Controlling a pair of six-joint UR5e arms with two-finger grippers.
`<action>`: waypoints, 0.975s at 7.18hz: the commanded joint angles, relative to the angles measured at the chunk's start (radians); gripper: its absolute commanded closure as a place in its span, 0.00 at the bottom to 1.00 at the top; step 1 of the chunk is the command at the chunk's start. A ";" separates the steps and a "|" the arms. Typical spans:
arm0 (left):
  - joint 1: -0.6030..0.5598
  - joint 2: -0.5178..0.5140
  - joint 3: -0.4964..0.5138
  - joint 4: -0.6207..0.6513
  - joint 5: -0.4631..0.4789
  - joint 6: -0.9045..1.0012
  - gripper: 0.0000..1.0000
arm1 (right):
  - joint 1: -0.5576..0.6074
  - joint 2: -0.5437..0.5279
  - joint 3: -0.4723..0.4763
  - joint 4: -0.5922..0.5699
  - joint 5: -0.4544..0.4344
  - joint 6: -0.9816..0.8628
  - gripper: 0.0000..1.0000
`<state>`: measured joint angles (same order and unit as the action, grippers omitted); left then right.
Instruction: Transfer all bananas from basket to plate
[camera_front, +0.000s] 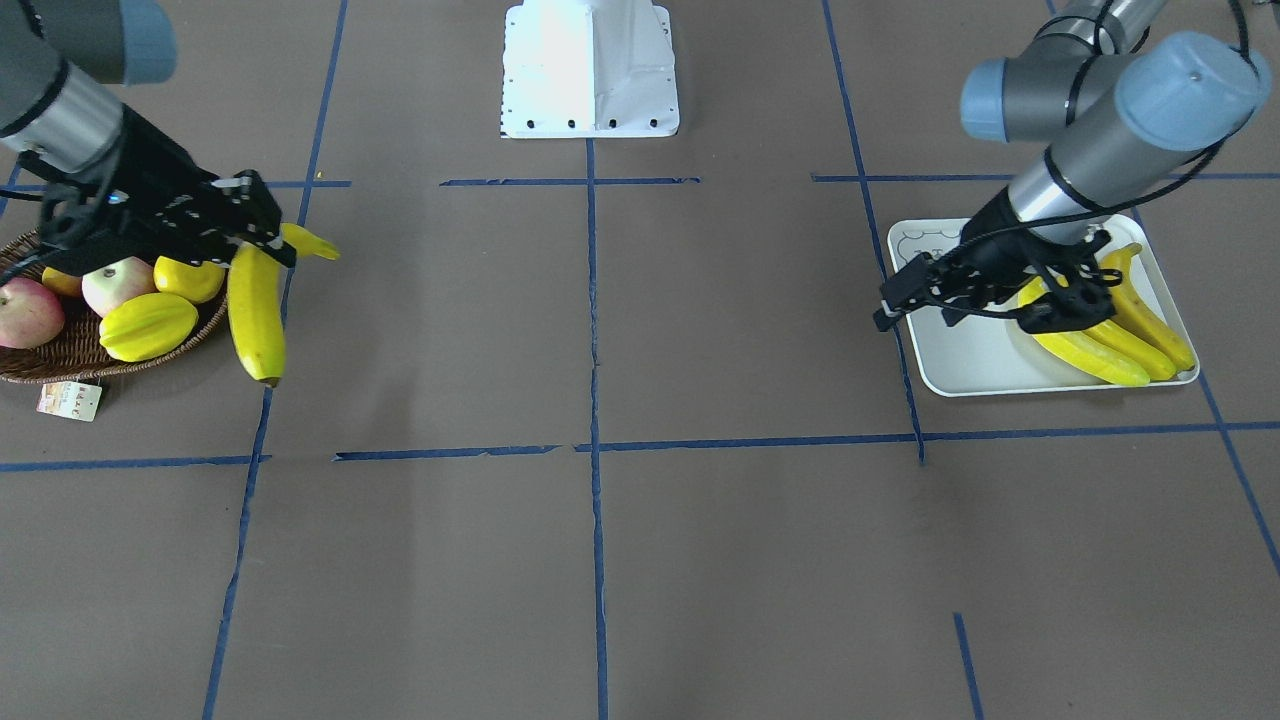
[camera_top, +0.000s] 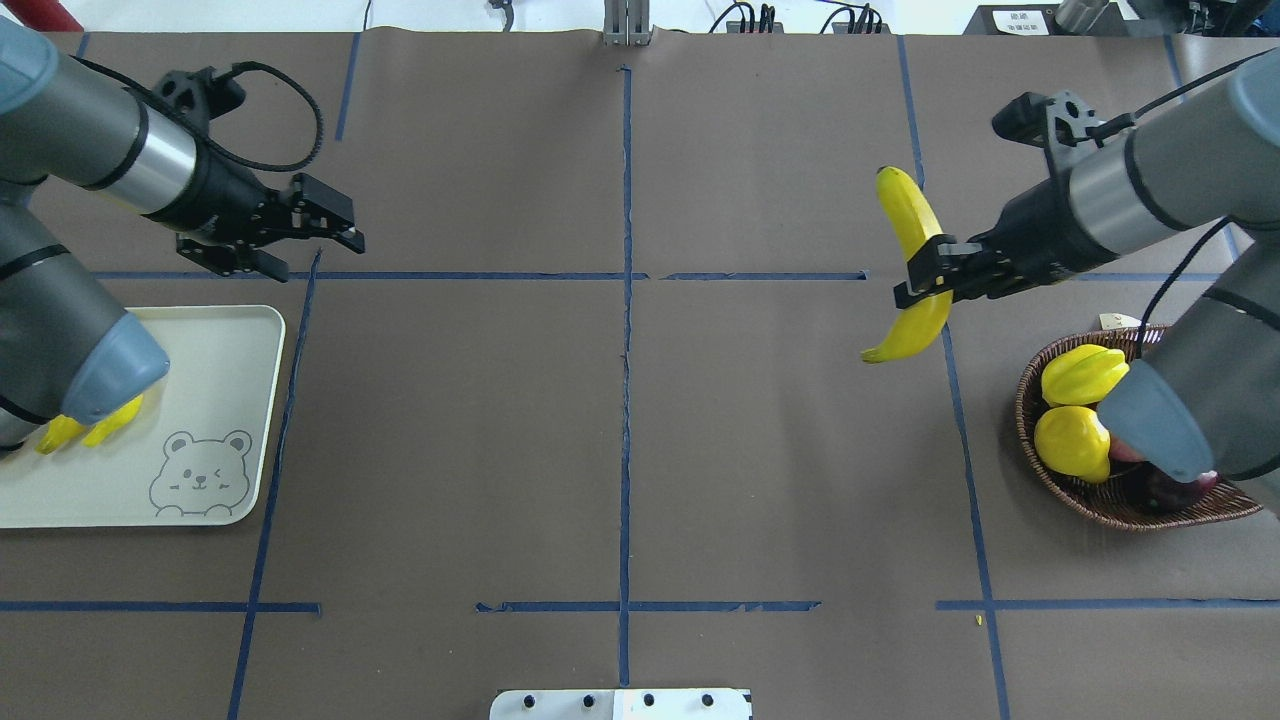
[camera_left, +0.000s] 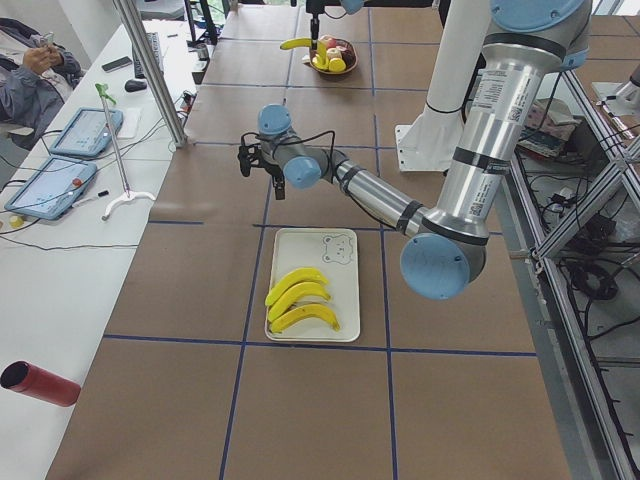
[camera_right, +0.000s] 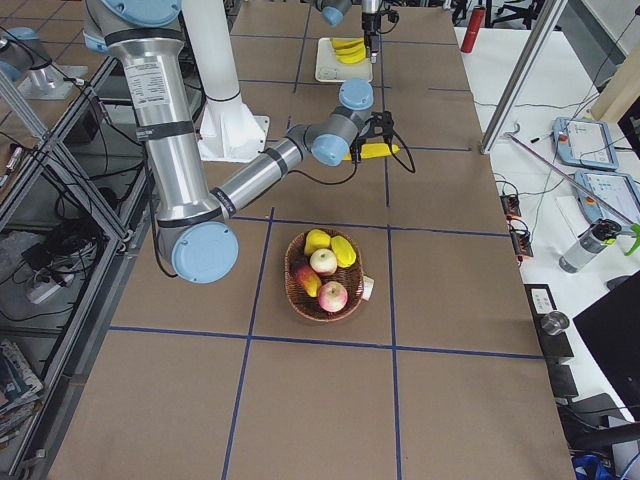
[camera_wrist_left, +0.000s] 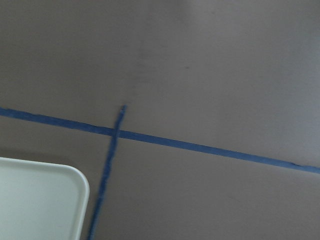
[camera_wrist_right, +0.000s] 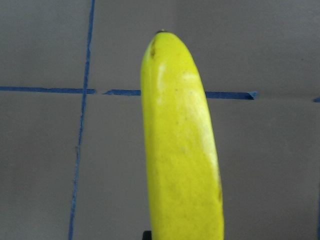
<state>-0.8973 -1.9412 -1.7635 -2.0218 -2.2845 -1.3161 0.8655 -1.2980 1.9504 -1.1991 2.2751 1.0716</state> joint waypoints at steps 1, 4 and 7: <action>0.064 -0.074 0.022 -0.176 0.005 -0.165 0.00 | -0.147 0.159 -0.046 0.001 -0.162 0.161 0.90; 0.104 -0.197 0.057 -0.219 0.008 -0.376 0.00 | -0.279 0.252 -0.076 0.047 -0.331 0.292 0.90; 0.121 -0.275 0.104 -0.221 0.010 -0.420 0.00 | -0.371 0.276 -0.102 0.138 -0.446 0.346 0.90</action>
<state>-0.7835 -2.1907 -1.6747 -2.2421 -2.2752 -1.7179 0.5258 -1.0399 1.8555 -1.0784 1.8660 1.4052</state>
